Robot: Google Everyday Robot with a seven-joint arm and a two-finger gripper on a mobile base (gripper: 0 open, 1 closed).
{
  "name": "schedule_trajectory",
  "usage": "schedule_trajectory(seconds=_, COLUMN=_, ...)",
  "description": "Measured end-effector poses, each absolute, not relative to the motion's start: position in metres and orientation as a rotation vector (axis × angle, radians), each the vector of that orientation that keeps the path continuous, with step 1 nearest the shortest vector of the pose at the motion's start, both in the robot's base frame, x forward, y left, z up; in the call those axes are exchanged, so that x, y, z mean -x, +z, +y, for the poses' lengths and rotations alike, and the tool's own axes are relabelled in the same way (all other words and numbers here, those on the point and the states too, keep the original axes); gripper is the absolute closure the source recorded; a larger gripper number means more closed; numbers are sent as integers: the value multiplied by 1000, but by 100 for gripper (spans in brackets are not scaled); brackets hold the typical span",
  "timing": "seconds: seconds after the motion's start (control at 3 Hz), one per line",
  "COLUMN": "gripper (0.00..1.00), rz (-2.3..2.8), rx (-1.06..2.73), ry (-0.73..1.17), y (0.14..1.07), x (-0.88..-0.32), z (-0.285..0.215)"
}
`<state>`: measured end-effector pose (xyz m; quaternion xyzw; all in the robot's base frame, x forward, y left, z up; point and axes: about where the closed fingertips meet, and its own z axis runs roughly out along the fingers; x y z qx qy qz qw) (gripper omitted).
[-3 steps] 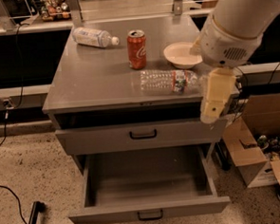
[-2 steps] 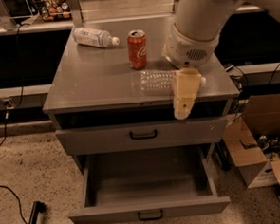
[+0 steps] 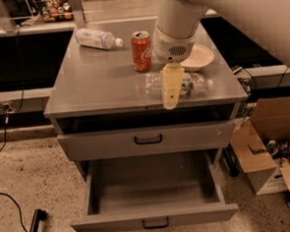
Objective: Place water bottle into middle drawer
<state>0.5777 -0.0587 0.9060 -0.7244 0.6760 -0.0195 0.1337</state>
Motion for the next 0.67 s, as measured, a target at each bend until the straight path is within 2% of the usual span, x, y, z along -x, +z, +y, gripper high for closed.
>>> schedule_trajectory(seconds=0.67, gripper=0, rz=1979, rx=2071, ry=83, y=877, x=-621, z=-63)
